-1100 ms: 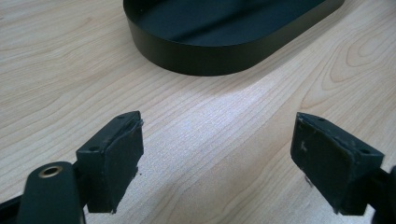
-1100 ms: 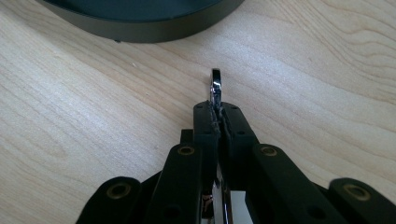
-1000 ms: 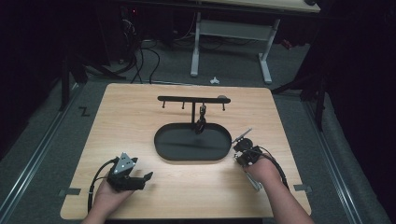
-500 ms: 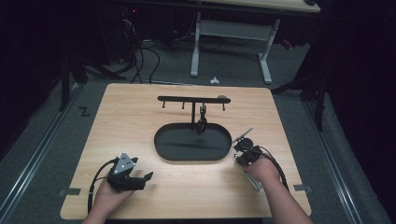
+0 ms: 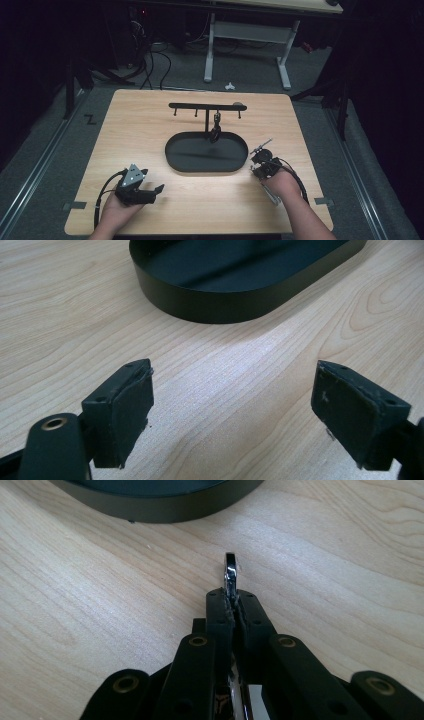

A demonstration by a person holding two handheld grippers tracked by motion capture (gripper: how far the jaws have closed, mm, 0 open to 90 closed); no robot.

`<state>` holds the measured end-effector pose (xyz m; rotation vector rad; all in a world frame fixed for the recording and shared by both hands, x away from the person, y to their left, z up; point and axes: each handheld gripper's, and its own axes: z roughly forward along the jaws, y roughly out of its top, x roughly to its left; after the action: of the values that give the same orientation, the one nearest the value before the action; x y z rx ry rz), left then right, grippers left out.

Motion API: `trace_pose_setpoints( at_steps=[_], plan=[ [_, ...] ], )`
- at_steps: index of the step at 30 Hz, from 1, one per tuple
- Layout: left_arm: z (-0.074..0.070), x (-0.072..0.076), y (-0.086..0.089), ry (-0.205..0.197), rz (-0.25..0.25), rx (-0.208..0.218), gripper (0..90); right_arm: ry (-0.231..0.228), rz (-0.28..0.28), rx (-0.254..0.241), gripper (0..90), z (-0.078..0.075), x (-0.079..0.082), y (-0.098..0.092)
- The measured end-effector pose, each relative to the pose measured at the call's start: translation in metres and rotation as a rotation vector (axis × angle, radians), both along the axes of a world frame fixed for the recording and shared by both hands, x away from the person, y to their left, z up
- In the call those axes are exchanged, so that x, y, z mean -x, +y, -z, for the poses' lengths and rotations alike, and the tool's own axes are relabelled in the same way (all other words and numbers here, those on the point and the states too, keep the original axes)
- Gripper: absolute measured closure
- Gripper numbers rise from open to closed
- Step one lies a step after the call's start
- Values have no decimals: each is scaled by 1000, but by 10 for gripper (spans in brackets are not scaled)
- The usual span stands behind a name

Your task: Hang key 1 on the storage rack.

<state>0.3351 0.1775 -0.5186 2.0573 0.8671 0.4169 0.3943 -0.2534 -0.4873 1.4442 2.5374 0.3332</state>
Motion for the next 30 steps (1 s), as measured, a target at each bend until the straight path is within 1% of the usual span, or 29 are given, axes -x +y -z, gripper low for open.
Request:
trace_pose_setpoints(
  at_steps=[1, 6, 8, 10, 11, 15, 17, 25, 26, 30],
  plan=[
    [0, 0, 0, 0, -2, -1, 177, -2, 8, -17, 863, -3, 1, -1],
    [1, -1, 0, 4, -4, -5, 177, -15, 26, -61, 863, -19, 4, -5],
    [1, -1, 0, 2, -3, -3, 177, -12, 42, -97, 863, -26, 6, -7],
    [1, -1, 0, 3, -4, -1, 177, -17, 52, -111, 862, -32, 7, -8],
    [1, -1, 0, 4, -3, -2, 177, -21, 46, -116, 862, -34, 8, -8],
    [1, -1, -1, 4, -2, -3, 177, -22, 47, -124, 862, -44, 10, -6],
    [1, -1, 0, 4, -3, -2, 177, -31, 43, -131, 862, -50, 11, -6],
    [0, -1, 0, 5, -5, -1, 177, -70, 11, -139, 863, -71, 13, -4],
    [0, -1, 1, 5, -5, -1, 177, -70, 14, -143, 863, -73, 13, -3],
    [1, -1, 0, 6, -6, 0, 177, -83, -9, -153, 862, -81, 14, -3]
  ],
)
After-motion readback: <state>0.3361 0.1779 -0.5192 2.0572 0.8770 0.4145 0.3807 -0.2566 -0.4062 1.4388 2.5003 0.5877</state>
